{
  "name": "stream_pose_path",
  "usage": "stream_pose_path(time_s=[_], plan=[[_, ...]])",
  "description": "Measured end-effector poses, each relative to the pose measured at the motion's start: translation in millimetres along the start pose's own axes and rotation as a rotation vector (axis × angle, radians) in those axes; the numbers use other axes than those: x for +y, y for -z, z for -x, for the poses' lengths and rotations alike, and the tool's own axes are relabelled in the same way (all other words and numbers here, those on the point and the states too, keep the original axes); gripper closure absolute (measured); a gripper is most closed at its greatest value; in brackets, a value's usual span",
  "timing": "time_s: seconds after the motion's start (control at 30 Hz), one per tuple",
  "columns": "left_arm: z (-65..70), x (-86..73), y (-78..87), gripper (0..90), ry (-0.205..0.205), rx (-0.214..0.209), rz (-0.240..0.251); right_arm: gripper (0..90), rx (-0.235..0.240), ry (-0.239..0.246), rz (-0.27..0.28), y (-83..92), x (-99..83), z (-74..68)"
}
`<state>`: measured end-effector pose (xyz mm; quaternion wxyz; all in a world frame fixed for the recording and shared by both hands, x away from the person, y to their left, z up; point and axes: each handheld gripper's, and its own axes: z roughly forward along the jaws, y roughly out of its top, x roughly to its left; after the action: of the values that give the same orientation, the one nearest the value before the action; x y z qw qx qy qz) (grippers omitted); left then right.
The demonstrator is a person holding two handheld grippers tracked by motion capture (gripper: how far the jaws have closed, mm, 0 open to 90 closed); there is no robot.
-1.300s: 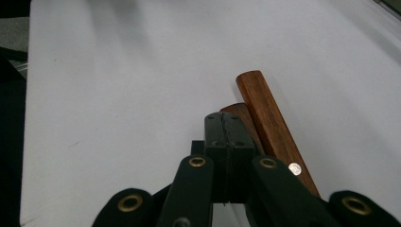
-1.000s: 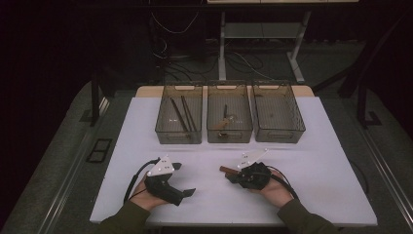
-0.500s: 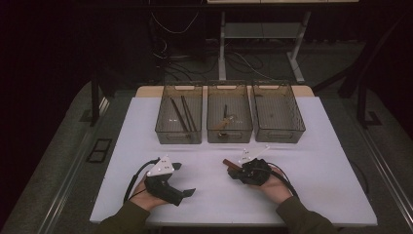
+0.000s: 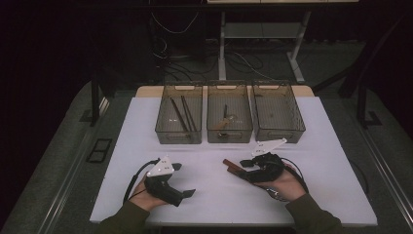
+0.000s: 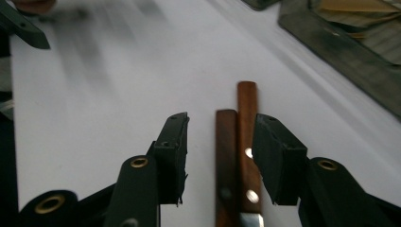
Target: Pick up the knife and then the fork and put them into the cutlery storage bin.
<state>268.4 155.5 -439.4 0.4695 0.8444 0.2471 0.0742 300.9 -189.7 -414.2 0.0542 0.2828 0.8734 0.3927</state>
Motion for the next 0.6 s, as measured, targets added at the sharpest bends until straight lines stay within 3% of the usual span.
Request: stream_pose_path(time_s=[0.1, 0.33, 0.6], plan=[[0.0, 0.1, -0.1, 0.0, -0.002, 0.0, -0.005, 53.9, -0.022, -0.059, -0.027, 10.9, 0.8, 2.3], [-0.2, 0.0, -0.1, 0.0, -0.003, 0.0, -0.006, 50.1, -0.086, -0.021, -0.11, 25.2, 2.6, 2.6], [-0.1, 0.0, -0.1, 0.0, -0.002, -0.001, -0.006, 56.3, -0.079, 0.001, -0.24, 17.1, 4.1, -4.1]])
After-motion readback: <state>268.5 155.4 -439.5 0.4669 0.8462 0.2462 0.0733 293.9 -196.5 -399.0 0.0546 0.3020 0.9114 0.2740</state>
